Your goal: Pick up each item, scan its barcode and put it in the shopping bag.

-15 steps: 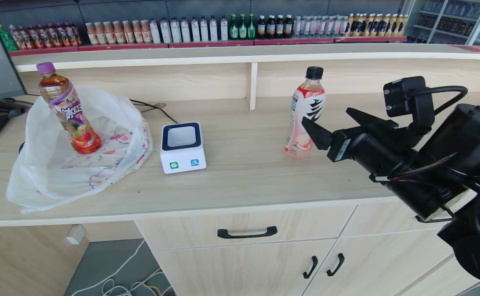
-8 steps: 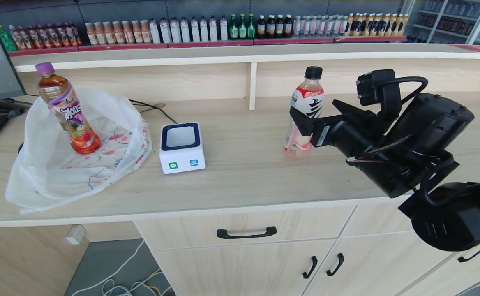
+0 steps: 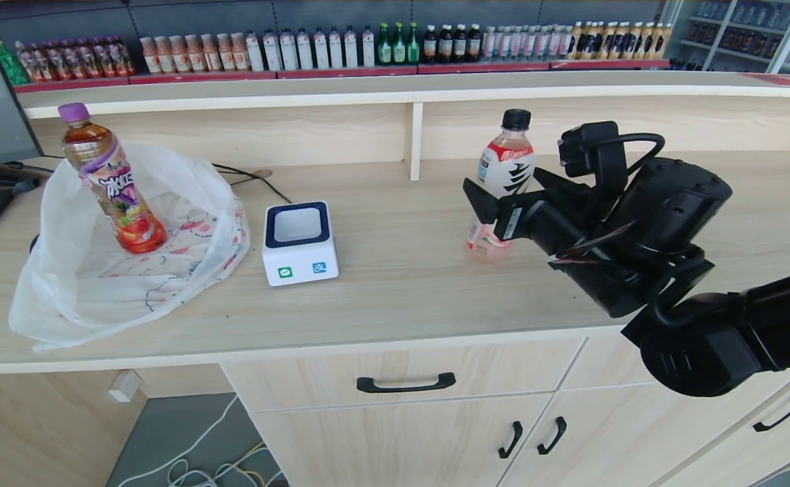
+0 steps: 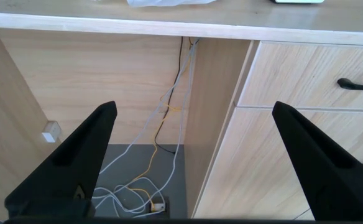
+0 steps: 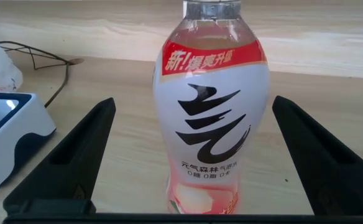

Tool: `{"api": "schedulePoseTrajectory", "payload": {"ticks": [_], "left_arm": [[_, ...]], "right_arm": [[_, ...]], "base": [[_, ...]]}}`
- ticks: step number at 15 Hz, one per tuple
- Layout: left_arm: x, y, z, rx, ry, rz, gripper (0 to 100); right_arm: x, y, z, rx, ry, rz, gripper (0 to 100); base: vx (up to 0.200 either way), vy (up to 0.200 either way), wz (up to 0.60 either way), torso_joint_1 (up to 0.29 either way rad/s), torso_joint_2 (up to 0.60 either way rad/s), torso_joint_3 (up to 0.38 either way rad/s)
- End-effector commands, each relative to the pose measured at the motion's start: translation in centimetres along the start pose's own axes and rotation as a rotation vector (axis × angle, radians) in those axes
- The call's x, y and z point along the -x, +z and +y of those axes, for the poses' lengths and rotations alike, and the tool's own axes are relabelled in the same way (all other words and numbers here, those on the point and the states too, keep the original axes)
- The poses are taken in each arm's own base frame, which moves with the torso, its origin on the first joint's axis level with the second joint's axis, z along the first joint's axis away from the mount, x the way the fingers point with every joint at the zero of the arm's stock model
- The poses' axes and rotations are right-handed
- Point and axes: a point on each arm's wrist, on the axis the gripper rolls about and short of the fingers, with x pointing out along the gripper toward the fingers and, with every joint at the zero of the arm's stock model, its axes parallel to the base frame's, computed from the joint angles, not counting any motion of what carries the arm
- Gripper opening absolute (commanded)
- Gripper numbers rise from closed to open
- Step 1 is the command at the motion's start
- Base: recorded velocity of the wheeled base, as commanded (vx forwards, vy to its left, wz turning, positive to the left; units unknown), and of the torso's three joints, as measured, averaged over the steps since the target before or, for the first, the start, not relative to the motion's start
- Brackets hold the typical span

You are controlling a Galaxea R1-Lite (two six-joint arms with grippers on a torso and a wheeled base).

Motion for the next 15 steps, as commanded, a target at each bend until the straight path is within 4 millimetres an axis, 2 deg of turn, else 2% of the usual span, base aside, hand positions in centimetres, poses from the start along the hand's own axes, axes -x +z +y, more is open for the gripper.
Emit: {"api": "schedulePoseTrajectory", "payload": {"ticks": [1,7,15], "left_arm": [[0.0,0.0,0.0,0.000,0.001,-0.001,100],[0.0,0.0,0.0,0.000,0.001,-0.001,100],[0.0,0.0,0.0,0.000,0.001,-0.001,100]], "right_arm": [[-0.7,-0.8,0.0,0.003,-0.005,0.011,100],[-1.9,-2.1,0.0,0.006,-0.014,0.020,100],[-3.5,-3.5,-1.4,0.015,-0.058,0.025,100]], "base": [[0.000,0.000,0.00,0.000,0.00,0.000],[0.000,0.000,0.00,0.000,0.00,0.000],[0.000,0.000,0.00,0.000,0.00,0.000]]}}
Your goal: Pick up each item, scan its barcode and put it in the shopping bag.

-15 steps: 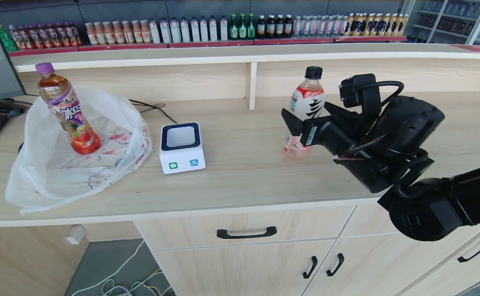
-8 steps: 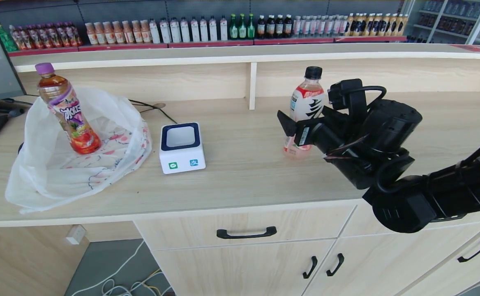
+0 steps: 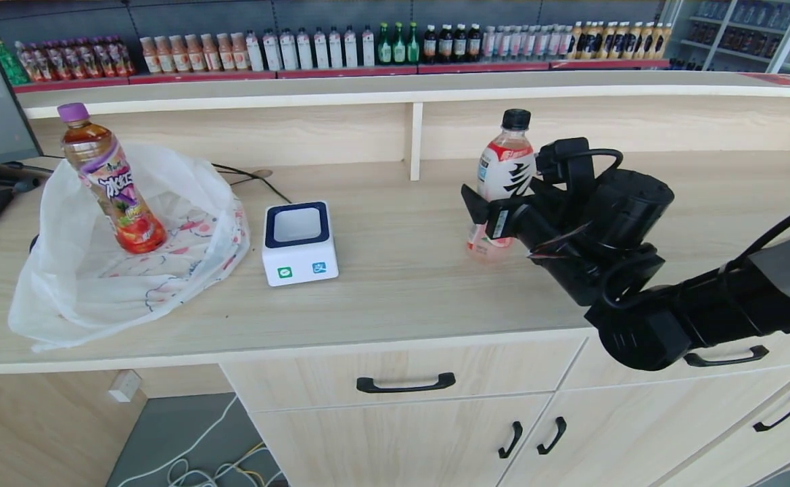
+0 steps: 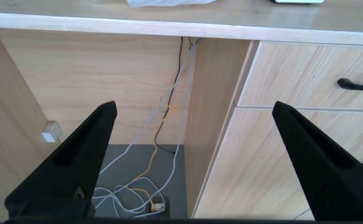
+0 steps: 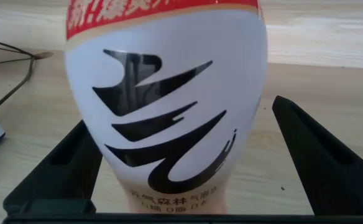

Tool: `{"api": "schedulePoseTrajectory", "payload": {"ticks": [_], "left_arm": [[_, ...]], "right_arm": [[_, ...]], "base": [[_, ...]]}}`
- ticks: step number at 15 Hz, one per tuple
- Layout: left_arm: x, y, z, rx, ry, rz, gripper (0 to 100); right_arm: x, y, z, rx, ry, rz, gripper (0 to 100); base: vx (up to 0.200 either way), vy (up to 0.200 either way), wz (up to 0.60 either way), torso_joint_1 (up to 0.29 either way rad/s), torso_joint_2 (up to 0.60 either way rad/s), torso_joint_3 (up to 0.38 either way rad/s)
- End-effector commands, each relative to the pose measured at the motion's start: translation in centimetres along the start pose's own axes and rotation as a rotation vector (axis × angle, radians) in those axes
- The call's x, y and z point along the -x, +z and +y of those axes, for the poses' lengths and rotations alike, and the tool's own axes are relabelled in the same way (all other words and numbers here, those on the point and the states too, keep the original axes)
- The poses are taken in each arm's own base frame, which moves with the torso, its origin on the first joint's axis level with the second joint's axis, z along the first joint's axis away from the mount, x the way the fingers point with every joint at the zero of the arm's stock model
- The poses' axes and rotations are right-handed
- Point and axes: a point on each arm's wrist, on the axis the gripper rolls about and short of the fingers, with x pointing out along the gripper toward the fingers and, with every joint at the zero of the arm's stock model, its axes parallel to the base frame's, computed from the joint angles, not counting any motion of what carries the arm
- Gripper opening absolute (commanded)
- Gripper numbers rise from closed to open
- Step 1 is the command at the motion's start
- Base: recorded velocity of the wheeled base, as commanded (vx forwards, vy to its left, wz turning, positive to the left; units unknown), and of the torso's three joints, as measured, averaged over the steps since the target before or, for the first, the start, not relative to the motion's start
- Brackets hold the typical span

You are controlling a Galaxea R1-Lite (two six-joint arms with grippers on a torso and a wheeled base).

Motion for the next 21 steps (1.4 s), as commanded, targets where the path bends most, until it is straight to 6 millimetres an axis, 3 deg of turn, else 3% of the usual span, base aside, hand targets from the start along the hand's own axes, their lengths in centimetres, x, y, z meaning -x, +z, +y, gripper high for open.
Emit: {"api": "schedulePoseTrajectory", "payload": {"ticks": [1,10,11,21], "left_arm": [[0.00,0.00,0.00,0.000,0.000,-0.001,100],[0.00,0.00,0.00,0.000,0.000,-0.001,100],[0.00,0.00,0.00,0.000,0.000,-0.001,100],[0.00,0.00,0.00,0.000,0.000,-0.001,100]], "right_arm": [[-0.31,-0.69,0.04,0.003,-0.001,0.011,100],[-0.70,-0.63,-0.08,0.002,-0.006,0.003,100],[-0.78,-0.59,-0.07,0.002,-0.006,0.000,0],[-0.68,-0.04,-0.19,0.000,-0.006,-0.013,0]], "base": [[0.000,0.000,0.00,0.000,0.00,0.000],[0.000,0.000,0.00,0.000,0.00,0.000],[0.000,0.000,0.00,0.000,0.00,0.000],[0.000,0.000,0.00,0.000,0.00,0.000]]}}
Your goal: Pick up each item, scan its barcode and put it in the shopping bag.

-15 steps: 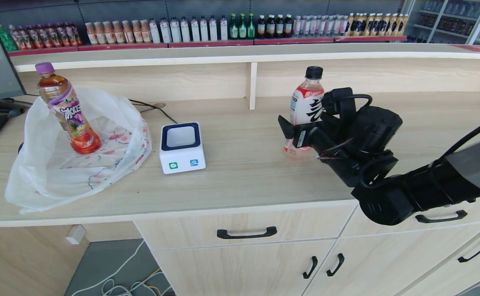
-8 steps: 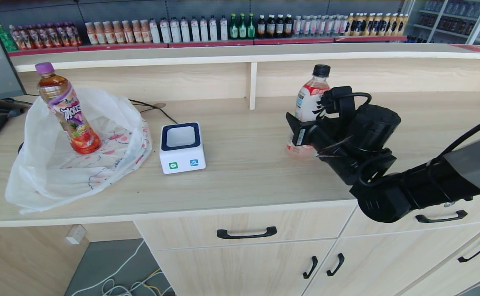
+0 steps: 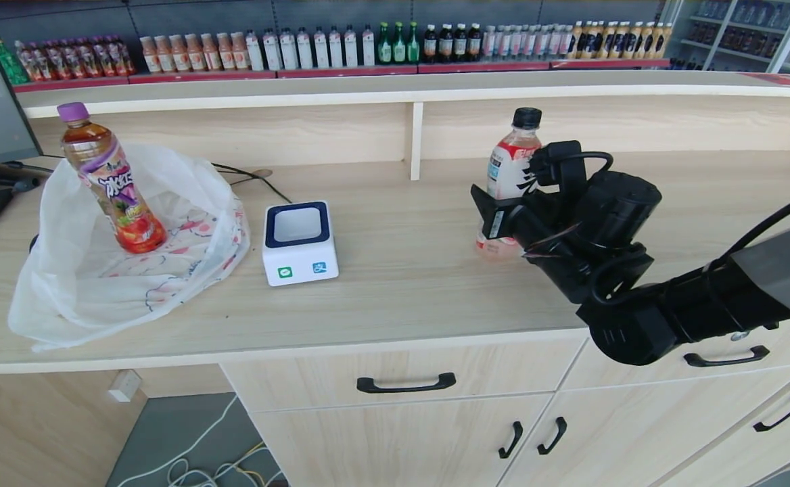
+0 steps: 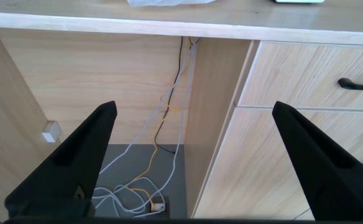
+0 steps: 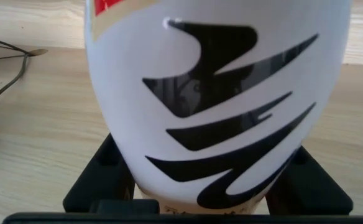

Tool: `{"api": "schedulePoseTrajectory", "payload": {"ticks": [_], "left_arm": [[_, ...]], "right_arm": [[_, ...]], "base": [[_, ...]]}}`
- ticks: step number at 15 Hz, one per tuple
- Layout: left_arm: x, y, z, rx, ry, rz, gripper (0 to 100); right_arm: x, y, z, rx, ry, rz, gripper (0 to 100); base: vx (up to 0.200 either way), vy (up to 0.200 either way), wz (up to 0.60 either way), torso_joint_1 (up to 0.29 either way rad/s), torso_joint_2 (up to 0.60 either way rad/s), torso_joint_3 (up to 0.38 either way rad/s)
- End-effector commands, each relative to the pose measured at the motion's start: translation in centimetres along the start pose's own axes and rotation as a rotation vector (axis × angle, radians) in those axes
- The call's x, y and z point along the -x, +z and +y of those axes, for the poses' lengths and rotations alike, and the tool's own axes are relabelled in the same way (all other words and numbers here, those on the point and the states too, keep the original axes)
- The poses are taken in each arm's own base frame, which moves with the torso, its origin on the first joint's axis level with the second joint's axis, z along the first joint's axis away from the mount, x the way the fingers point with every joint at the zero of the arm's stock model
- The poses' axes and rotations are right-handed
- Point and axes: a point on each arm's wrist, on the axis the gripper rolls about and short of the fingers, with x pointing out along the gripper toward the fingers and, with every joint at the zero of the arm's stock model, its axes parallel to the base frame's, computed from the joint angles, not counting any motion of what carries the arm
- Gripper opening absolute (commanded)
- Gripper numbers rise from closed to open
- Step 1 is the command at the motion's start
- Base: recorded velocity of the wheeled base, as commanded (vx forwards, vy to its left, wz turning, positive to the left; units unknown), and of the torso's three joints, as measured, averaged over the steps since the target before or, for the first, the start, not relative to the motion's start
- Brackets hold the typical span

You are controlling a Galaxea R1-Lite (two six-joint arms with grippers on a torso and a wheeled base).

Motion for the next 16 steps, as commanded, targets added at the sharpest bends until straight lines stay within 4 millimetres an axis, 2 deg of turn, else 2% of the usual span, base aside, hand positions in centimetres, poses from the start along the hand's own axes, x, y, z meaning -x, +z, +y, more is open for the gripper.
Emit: {"api": "schedulePoseTrajectory", "payload": {"ticks": [1,6,9,10,13,14,16], "left_arm": [[0.0,0.0,0.0,0.000,0.001,-0.001,100],[0.0,0.0,0.0,0.000,0.001,-0.001,100],[0.0,0.0,0.0,0.000,0.001,-0.001,100],[0.0,0.0,0.0,0.000,0.001,-0.001,100],[0.0,0.0,0.0,0.000,0.001,-0.001,100],[0.0,0.0,0.0,0.000,0.001,-0.001,100],[0.0,0.0,0.0,0.000,0.001,-0.001,100]], "right_arm": [[0.1,0.6,0.0,-0.002,-0.001,-0.014,0],[1.0,3.3,-0.2,-0.008,0.000,-0.073,0],[2.6,5.4,0.5,-0.016,0.022,-0.105,0],[4.2,6.2,0.9,0.000,0.040,-0.100,0],[8.6,6.8,1.4,0.024,0.072,-0.056,0],[10.9,7.4,1.5,0.029,0.041,-0.045,0],[13.1,8.3,2.2,0.012,0.049,-0.051,0]], "base": [[0.000,0.000,0.00,0.000,0.00,0.000],[0.000,0.000,0.00,0.000,0.00,0.000],[0.000,0.000,0.00,0.000,0.00,0.000],[0.000,0.000,0.00,0.000,0.00,0.000],[0.000,0.000,0.00,0.000,0.00,0.000],[0.000,0.000,0.00,0.000,0.00,0.000],[0.000,0.000,0.00,0.000,0.00,0.000]]}}
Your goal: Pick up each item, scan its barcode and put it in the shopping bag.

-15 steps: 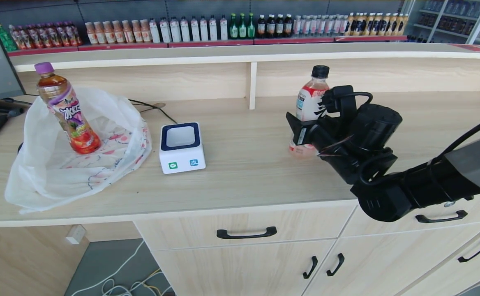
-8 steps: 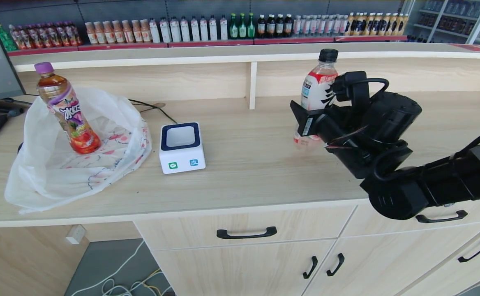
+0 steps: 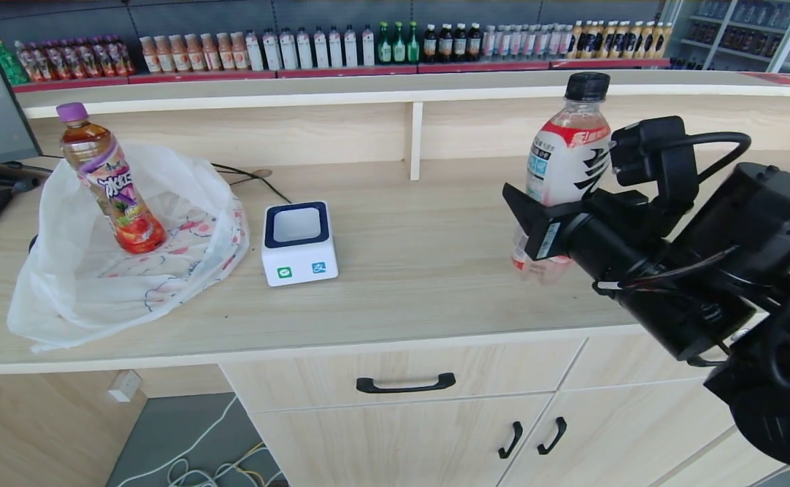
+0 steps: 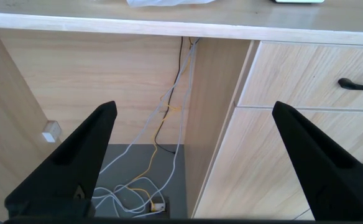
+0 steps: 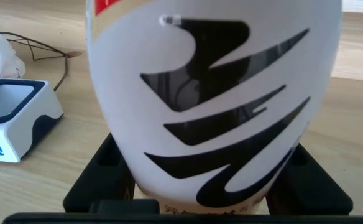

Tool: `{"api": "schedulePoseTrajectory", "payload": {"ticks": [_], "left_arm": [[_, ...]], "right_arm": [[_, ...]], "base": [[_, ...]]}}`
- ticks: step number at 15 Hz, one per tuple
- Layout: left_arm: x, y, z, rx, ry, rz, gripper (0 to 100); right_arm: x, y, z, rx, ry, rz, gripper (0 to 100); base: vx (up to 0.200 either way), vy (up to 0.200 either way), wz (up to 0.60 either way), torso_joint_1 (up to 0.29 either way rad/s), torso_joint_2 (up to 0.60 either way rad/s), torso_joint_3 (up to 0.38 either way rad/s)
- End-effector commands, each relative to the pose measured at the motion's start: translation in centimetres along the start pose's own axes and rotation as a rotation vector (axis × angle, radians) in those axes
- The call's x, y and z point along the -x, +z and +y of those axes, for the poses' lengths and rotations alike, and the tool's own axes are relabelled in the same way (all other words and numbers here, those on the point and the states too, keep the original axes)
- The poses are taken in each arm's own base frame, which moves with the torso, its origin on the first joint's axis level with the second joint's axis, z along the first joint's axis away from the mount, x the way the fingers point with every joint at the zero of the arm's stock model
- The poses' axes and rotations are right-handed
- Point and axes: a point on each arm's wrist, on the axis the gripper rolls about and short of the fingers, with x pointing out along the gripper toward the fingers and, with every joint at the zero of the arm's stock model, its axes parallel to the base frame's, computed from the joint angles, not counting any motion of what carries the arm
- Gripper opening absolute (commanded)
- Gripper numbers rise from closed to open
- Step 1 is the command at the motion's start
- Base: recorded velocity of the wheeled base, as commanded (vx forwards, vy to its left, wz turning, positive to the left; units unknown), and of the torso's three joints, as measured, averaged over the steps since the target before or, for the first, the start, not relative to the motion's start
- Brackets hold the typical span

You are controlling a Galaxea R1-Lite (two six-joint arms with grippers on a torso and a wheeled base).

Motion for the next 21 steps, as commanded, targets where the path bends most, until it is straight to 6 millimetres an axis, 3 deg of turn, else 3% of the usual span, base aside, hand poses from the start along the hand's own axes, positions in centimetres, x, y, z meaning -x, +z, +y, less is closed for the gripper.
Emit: {"api": "schedulePoseTrajectory", "payload": {"ticks": [1,4,15,21], "left_arm": [[0.0,0.0,0.0,0.000,0.000,-0.001,100],[0.0,0.0,0.0,0.000,0.000,-0.001,100],[0.0,0.0,0.0,0.000,0.000,-0.001,100],[0.0,0.0,0.0,0.000,0.000,-0.001,100]], "right_arm": [[3.3,2.3,0.4,-0.026,0.028,-0.044,0],[5.0,2.3,1.0,-0.036,0.078,-0.030,0],[5.3,2.7,1.7,-0.449,0.555,-0.003,0],[3.0,3.1,3.3,-0.539,0.860,0.029,0]], "base": [[0.000,0.000,0.00,0.000,0.00,0.000],[0.000,0.000,0.00,0.000,0.00,0.000],[0.000,0.000,0.00,0.000,0.00,0.000],[0.000,0.000,0.00,0.000,0.00,0.000]]}}
